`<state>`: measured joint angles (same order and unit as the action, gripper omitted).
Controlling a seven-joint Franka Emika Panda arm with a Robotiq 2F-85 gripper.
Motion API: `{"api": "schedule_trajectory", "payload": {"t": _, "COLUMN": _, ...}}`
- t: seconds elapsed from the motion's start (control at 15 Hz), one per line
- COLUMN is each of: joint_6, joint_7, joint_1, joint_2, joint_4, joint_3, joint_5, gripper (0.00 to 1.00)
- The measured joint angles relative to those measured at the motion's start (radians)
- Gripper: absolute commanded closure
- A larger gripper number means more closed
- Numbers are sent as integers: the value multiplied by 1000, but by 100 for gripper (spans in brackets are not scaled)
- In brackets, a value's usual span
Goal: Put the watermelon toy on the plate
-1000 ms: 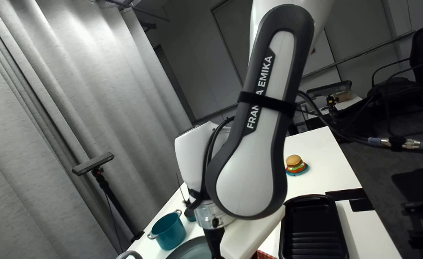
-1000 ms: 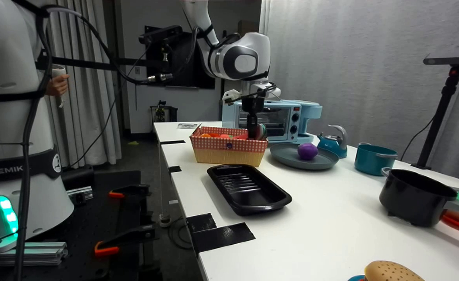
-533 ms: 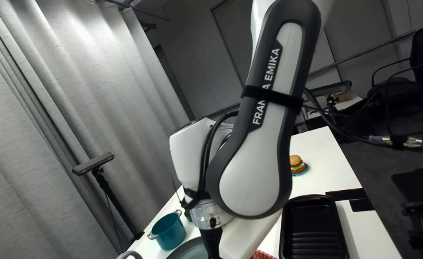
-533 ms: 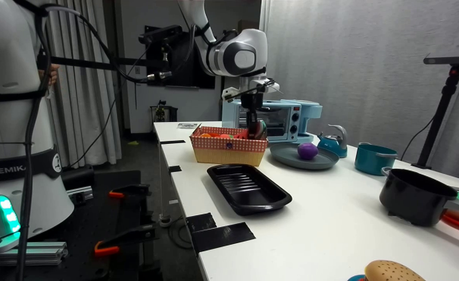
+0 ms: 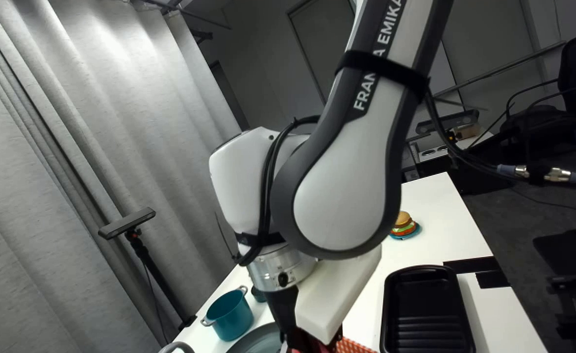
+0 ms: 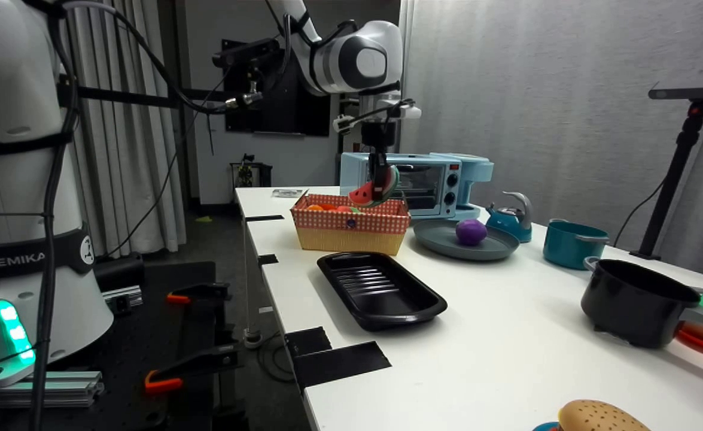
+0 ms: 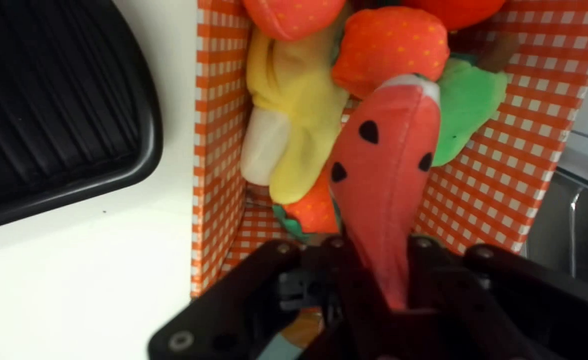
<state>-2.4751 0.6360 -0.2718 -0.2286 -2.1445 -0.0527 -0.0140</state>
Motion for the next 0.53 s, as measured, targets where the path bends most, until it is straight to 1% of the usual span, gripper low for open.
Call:
{"api": "schedule_trajectory", "payload": {"t": 0.27, "joint_6": 78, "joint_7": 13, "joint_1": 1, "joint_2": 70, "joint_4": 0, "joint_3": -1, "joint_5": -41, "gripper": 96}}
{"api": "schedule_trajectory", "payload": {"t": 0.53, "joint_6": 115, "joint_7": 14, "joint_1": 7, "joint_2": 128, "joint_4": 3, "joint_3": -4, "joint_5": -78, "gripper": 96}}
